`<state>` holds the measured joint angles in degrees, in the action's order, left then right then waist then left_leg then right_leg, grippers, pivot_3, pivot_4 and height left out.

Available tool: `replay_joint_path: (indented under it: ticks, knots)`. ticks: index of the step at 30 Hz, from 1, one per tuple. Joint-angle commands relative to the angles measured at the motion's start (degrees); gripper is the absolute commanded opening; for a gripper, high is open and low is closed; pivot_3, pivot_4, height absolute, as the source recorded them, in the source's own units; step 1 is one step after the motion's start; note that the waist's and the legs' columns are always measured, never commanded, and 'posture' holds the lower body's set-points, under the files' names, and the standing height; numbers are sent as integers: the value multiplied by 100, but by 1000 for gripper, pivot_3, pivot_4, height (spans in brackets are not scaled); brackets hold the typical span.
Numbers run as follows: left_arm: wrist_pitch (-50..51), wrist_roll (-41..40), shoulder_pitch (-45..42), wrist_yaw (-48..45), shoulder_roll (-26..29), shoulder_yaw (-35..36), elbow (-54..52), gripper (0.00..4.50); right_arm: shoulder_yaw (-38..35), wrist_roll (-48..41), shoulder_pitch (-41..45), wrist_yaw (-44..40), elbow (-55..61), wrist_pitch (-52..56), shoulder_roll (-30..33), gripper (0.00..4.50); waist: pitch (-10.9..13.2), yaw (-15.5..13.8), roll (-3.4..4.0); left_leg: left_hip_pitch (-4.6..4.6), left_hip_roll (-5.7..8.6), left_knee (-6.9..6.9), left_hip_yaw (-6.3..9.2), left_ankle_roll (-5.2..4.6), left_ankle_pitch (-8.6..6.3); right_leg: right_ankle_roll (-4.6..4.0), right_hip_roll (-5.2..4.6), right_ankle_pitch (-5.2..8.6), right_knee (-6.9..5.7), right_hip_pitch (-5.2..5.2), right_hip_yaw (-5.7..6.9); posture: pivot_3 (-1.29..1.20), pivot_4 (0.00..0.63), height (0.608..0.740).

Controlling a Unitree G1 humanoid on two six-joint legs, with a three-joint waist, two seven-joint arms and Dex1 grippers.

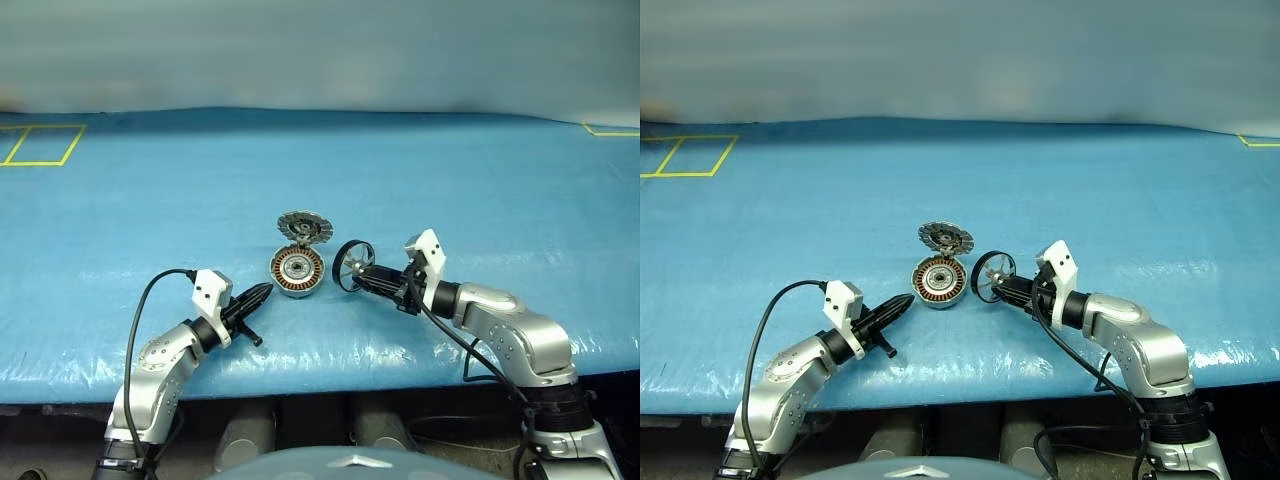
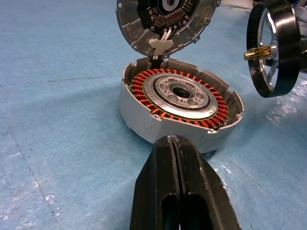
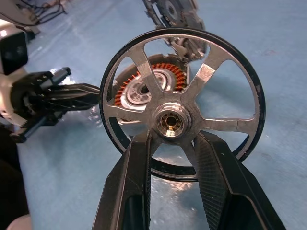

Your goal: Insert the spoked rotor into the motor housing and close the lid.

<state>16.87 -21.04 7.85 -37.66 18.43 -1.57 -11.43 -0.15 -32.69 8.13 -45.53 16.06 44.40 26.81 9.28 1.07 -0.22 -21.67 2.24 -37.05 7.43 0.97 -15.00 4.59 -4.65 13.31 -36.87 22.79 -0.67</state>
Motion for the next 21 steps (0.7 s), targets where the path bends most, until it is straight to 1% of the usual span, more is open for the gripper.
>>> replay_joint_path:
  ticks: [1,4,11,14,21]
  knots:
    - [-135,-72,27,-48,19,34,-235,0,84,-261,119,-141,256,4,-41,1161,0,-2,0,0,0,0,0,0,0,0,0,0,0,0,0,0,150,740]
    - [-143,-73,37,-97,54,32,-221,0,287,-254,224,-159,177,6,-81,1161,0,-4,0,0,0,-1,0,0,0,2,0,1,0,0,0,0,150,740]
    - [-314,-89,-86,-609,297,29,37,0,734,-118,627,-190,-94,-92,-192,1161,0,3,0,0,0,0,-1,0,0,-1,0,-1,-1,1,1,0,150,740]
    - [-462,-24,-197,-771,427,26,54,0,844,-92,757,-247,-167,-132,-206,1161,0,-10,0,-1,2,-1,-1,0,0,-20,0,-13,0,1,0,0,150,740]
    - [-816,180,-321,-901,663,23,203,0,1004,137,1016,-271,-477,-225,-229,1161,0,13,1,-1,2,0,-2,0,0,-21,0,-15,0,3,0,0,150,740]
